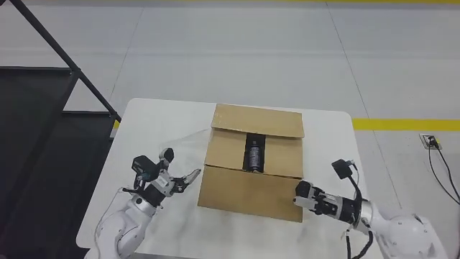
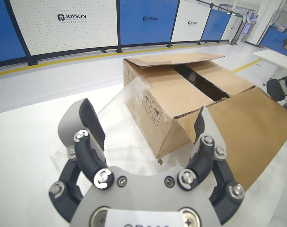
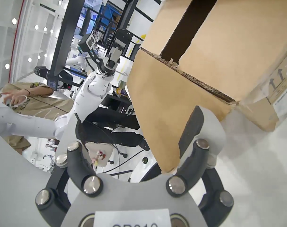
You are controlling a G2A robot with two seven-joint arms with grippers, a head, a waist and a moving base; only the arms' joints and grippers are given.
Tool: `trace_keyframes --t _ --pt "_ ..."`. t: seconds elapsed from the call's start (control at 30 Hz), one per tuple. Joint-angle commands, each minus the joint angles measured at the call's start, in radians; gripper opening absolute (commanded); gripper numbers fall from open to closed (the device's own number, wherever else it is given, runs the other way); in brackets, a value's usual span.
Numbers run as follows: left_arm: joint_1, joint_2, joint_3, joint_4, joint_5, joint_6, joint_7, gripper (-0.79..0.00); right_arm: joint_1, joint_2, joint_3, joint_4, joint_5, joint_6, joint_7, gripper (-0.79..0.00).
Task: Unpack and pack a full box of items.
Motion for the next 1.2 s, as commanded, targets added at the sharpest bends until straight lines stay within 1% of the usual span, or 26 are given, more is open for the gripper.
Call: trace_keyframes --t 0.0,0.07,0.13,0.23,0.33,0.4,0.47,0.5,0.63,0.77,0.87,0.9,0.97,1.07,1.17 --pt "-0.003 0.001 0.011 0.014 0.022 -0.003 0.004 0.000 0.021 -0.002 -0.020 0.005 0.031 0.082 -0.027 0.000" --pt "-0.011 0.001 0.018 0.029 0.029 0.013 0.009 0.000 0.052 -0.004 -0.034 0.014 0.056 0.171 -0.055 0.000" --pt "-0.018 -0.001 0.035 0.044 0.032 0.033 0.013 0.000 0.083 -0.009 -0.059 0.022 0.074 0.274 -0.115 0.000" --pt "-0.028 -0.002 0.052 0.060 0.039 0.040 0.017 0.000 0.141 -0.016 -0.088 0.055 0.143 0.384 -0.169 0.000" --pt "-0.029 -0.001 0.063 0.066 0.041 0.042 0.022 0.000 0.198 -0.021 -0.112 0.099 0.187 0.458 -0.192 0.000" --pt "-0.031 -0.001 0.069 0.071 0.040 0.043 0.022 0.000 0.230 -0.023 -0.126 0.125 0.194 0.490 -0.211 0.000" --pt "-0.035 -0.001 0.075 0.076 0.038 0.045 0.021 0.000 0.257 -0.026 -0.137 0.154 0.197 0.523 -0.252 0.000" --pt "-0.036 -0.001 0.077 0.079 0.039 0.048 0.021 0.000 0.270 -0.028 -0.146 0.164 0.201 0.537 -0.269 0.000" --pt "-0.041 0.000 0.085 0.088 0.038 0.055 0.023 0.000 0.306 -0.038 -0.172 0.197 0.189 0.569 -0.417 0.000" --pt "-0.050 -0.001 0.089 0.102 0.018 0.071 0.018 0.000 0.314 -0.051 -0.201 0.184 0.177 0.547 -0.582 0.000" --pt "-0.056 -0.001 0.095 0.109 0.011 0.076 0.012 0.000 0.324 -0.060 -0.218 0.171 0.184 0.537 -0.672 0.000" --pt "-0.058 -0.001 0.096 0.111 0.009 0.078 0.012 0.000 0.329 -0.062 -0.225 0.167 0.175 0.536 -0.696 0.000" --pt "-0.061 -0.001 0.099 0.116 0.002 0.080 0.009 0.000 0.343 -0.069 -0.242 0.156 0.127 0.554 -0.799 0.000" --pt "-0.069 -0.003 0.102 0.123 -0.014 0.103 0.002 0.000 0.375 -0.082 -0.292 0.151 0.071 0.584 -0.909 0.000" --pt "-0.076 -0.003 0.108 0.128 -0.022 0.114 -0.007 0.000 0.425 -0.097 -0.347 0.170 0.031 0.607 -0.978 0.000"
